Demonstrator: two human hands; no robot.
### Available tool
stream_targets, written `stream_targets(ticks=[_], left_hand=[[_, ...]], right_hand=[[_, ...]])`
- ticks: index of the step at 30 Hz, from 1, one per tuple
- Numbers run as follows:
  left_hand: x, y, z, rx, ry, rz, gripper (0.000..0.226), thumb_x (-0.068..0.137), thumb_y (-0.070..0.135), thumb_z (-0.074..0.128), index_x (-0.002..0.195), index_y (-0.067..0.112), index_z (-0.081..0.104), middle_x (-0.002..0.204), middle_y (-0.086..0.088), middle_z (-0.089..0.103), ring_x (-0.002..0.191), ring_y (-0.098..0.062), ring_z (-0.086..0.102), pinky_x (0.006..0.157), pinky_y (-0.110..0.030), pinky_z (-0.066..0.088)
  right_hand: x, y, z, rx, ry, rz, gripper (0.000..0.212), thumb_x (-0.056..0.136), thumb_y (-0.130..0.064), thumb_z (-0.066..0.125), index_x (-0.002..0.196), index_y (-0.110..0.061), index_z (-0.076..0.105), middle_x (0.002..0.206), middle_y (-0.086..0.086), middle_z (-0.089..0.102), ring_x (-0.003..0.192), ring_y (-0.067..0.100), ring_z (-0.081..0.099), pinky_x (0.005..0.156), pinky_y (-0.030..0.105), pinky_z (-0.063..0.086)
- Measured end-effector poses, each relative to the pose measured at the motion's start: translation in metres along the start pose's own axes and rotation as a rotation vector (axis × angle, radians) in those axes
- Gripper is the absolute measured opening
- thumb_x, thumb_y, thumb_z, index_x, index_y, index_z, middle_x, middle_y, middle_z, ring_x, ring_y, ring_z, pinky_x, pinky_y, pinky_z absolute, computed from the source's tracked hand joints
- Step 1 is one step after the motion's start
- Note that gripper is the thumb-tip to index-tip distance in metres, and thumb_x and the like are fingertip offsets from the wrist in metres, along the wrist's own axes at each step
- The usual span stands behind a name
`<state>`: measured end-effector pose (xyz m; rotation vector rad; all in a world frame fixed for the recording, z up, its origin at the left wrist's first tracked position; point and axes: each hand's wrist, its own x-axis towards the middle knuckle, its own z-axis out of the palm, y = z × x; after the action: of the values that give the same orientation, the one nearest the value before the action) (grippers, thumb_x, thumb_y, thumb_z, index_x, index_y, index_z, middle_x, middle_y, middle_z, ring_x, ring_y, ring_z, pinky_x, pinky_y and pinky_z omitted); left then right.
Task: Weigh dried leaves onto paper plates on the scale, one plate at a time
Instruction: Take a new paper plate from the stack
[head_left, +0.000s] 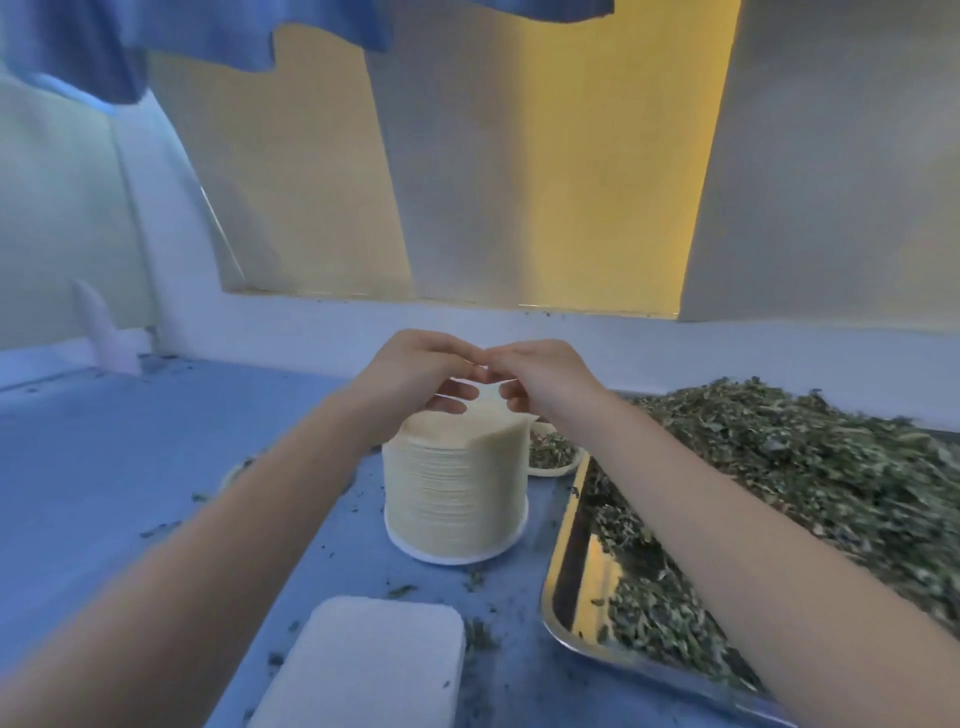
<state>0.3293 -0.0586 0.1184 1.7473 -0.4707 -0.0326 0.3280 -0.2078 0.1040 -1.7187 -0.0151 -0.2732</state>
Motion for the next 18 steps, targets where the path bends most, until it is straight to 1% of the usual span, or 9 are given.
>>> stream_targets(ticks=[3,6,8,10,13,15,16,17,18], left_hand=[[-0.027,0.006,0.039,0.020,-0.008,-0.037,0.015,0.084,-0.004,0.059,0.081,0.009,0.067,0.075,-0.008,0.067,0.061,-0.014,0.062,0.054,-0.020,0.053],[-0.043,0.009,0.085,0.044,-0.036,-0.075,0.016,0.086,-0.005,0.056,0.078,0.008,0.062,0.073,-0.009,0.063,0.057,-0.013,0.059,0.049,-0.020,0.051],[-0.047,0.008,0.116,0.053,-0.075,-0.096,0.017,0.087,-0.004,0.056,0.078,0.008,0.060,0.071,-0.010,0.061,0.056,-0.014,0.057,0.047,-0.019,0.051],[-0.048,0.002,0.144,0.092,-0.102,-0.117,0.015,0.088,-0.002,0.056,0.080,0.010,0.062,0.071,-0.009,0.060,0.059,-0.014,0.057,0.051,-0.019,0.052],[-0.048,-0.014,0.177,0.143,-0.134,-0.143,0.014,0.088,-0.001,0.054,0.088,0.010,0.063,0.068,-0.006,0.058,0.064,-0.016,0.056,0.061,-0.026,0.055],[-0.047,-0.027,0.185,0.192,-0.081,-0.128,0.017,0.088,0.001,0.053,0.086,0.015,0.062,0.070,-0.005,0.058,0.068,-0.019,0.057,0.069,-0.034,0.056],[-0.046,-0.033,0.182,0.224,-0.030,-0.106,0.018,0.089,0.003,0.052,0.085,0.018,0.061,0.074,-0.004,0.059,0.071,-0.019,0.057,0.071,-0.034,0.055],[-0.044,-0.038,0.176,0.281,0.034,-0.053,0.019,0.090,0.005,0.051,0.086,0.020,0.061,0.080,-0.002,0.061,0.075,-0.018,0.058,0.072,-0.030,0.054],[-0.042,-0.042,0.166,0.373,0.109,0.027,0.019,0.090,0.006,0.050,0.089,0.021,0.062,0.086,0.001,0.061,0.080,-0.015,0.057,0.070,-0.018,0.049]], right_hand=[[-0.038,0.007,-0.024,-0.135,-0.012,0.001,0.015,0.086,-0.010,0.060,0.080,-0.015,0.072,0.071,0.001,0.067,0.053,0.011,0.055,0.050,0.022,0.046],[-0.068,0.014,-0.061,-0.387,0.015,-0.048,0.021,0.090,-0.012,0.053,0.082,-0.022,0.069,0.073,-0.004,0.066,0.057,0.011,0.059,0.052,0.022,0.051],[-0.085,0.020,-0.089,-0.618,0.024,-0.088,0.018,0.092,-0.018,0.052,0.089,-0.025,0.069,0.070,-0.011,0.060,0.055,0.007,0.055,0.047,0.017,0.043],[-0.097,0.027,-0.116,-0.791,0.024,-0.083,0.018,0.094,-0.021,0.051,0.100,-0.024,0.068,0.070,-0.012,0.055,0.053,0.006,0.051,0.044,0.016,0.035],[-0.110,0.042,-0.145,-0.897,-0.019,-0.013,0.018,0.093,-0.019,0.051,0.106,-0.021,0.064,0.071,-0.006,0.059,0.055,0.012,0.056,0.048,0.019,0.042],[-0.113,0.055,-0.151,-0.874,-0.070,0.015,0.024,0.092,-0.019,0.052,0.114,-0.019,0.063,0.072,-0.009,0.060,0.059,0.011,0.060,0.051,0.017,0.045],[-0.113,0.060,-0.149,-0.855,-0.095,0.020,0.027,0.092,-0.019,0.053,0.117,-0.020,0.061,0.074,-0.010,0.061,0.059,0.008,0.060,0.051,0.015,0.044],[-0.111,0.063,-0.144,-0.846,-0.123,0.009,0.029,0.092,-0.019,0.053,0.120,-0.020,0.061,0.079,-0.010,0.063,0.060,0.006,0.060,0.052,0.012,0.043],[-0.106,0.065,-0.137,-0.850,-0.153,-0.020,0.032,0.092,-0.020,0.053,0.123,-0.020,0.059,0.086,-0.008,0.065,0.064,0.005,0.060,0.055,0.011,0.042]])
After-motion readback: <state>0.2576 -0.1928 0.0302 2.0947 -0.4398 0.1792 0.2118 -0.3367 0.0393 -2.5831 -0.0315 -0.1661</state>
